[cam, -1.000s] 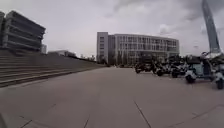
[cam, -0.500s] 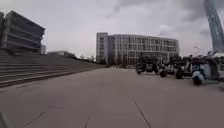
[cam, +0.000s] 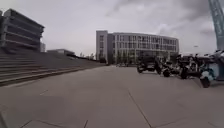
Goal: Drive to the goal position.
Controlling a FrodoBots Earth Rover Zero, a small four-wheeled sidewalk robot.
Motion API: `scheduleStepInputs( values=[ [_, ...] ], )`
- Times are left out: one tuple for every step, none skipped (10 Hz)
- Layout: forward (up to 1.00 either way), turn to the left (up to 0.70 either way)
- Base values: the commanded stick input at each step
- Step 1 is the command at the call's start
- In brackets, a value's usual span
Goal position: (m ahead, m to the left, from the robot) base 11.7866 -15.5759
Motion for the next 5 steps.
scheduleStepInputs(
  values=[
    [0.7,0.0],
    [0.7,0.0],
    [0.7,0.0],
    [0.7,0.0],
    [0.7,0.0]
  ],
)
